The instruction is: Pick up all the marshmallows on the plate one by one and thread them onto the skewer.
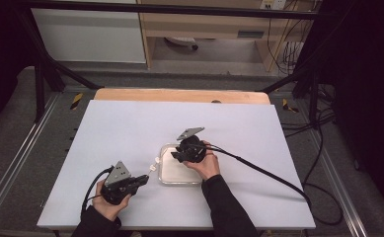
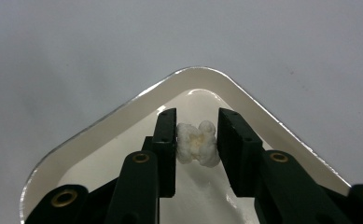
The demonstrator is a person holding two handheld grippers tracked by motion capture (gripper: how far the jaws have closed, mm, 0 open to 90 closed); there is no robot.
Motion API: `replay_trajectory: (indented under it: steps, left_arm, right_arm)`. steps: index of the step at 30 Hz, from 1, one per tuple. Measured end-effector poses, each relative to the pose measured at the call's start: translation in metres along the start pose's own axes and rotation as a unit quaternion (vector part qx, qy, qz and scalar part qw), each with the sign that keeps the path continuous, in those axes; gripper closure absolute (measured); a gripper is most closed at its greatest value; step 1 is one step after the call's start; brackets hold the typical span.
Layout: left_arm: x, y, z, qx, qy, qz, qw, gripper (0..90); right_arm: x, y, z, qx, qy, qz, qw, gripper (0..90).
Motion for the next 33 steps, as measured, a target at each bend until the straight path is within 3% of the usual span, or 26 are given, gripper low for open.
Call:
replay_trajectory:
  steps: [13,23,33]
  left_arm:
    - [-0.005,0.0,-0.001,-0.003,0.006,0.005,1.0,88.4]
    - [-0.009,0.003,-0.002,-0.001,0.012,0.011,0.9999,88.4]
    - [-0.015,0.004,-0.002,-0.003,0.02,0.02,0.9996,88.4]
  right_arm:
    - [0.007,-0.046,-0.001,-0.056,0.027,-0.04,0.9972,70.6]
    - [0.013,-0.081,0.007,-0.114,0.049,-0.077,0.9893,71.0]
    - [0.021,-0.106,0.003,-0.165,0.064,-0.126,0.9761,71.2]
Point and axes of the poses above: each handheld gripper's, and its own axes: y roughly forward along the jaws, z roughly out of its underside, x roughly to its left, the point moved 4 cm from there along y, roughly forward along the jaws, and after that the axes turned 9 degrees about -z, right-handed, at the moved point
